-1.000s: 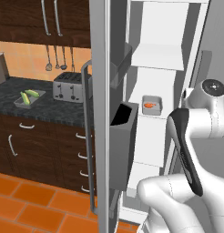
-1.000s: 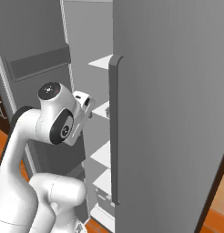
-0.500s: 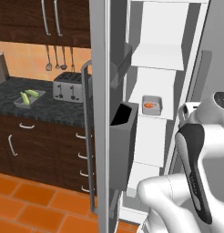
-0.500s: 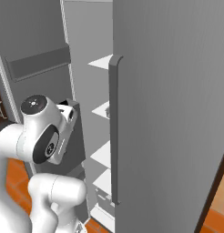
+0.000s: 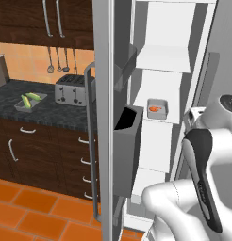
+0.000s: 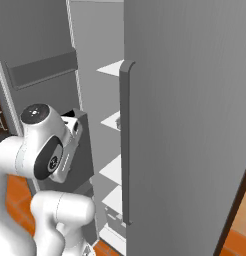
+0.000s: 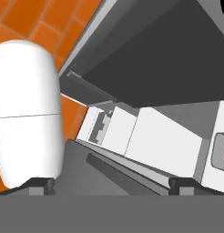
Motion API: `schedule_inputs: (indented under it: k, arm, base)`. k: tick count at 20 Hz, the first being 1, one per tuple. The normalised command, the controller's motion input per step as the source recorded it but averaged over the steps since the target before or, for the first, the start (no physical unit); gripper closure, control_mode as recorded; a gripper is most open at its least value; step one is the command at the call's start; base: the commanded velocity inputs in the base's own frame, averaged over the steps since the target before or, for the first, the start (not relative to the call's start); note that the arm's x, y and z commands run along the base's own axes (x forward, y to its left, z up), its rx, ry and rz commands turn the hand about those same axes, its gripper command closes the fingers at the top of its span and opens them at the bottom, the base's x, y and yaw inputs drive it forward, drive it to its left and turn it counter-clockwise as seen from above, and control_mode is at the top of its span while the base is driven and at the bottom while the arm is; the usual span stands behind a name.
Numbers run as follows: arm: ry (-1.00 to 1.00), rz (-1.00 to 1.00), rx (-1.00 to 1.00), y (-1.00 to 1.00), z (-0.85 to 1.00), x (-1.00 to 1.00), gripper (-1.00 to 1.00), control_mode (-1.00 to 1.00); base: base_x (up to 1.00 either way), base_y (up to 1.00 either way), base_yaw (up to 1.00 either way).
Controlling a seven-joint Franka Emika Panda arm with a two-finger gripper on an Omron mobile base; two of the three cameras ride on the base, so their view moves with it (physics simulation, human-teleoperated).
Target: Take the meat container that has the shrimp and place it on the second highest rack of the freezer. Then take the vegetable container that has the corns and place it on the highest rack of the freezer.
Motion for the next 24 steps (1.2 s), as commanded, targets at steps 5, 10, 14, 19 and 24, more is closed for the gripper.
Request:
schedule_inputs:
  k: [5,10,14,19,24]
  arm:
    - [0.00,0.00,0.00,0.00,0.00,0.00,-1.00,1.00]
    - [0.00,0.00,0.00,0.00,0.00,0.00,-1.00,1.00]
    - [0.00,0.00,0.00,0.00,0.00,0.00,-1.00,1.00]
    - [0.00,0.00,0.00,0.00,0.00,0.00,-1.00,1.00]
    - [0.00,0.00,0.00,0.00,0.00,0.00,-1.00,1.00]
  base:
    - [-0.81,0.05,0.00]
    - [-0.81,0.10,0.19]
    - [-0.53,0.22,0.71]
    - [-0.90,0.21,0.65]
    - [-0.93,0.68,0.62]
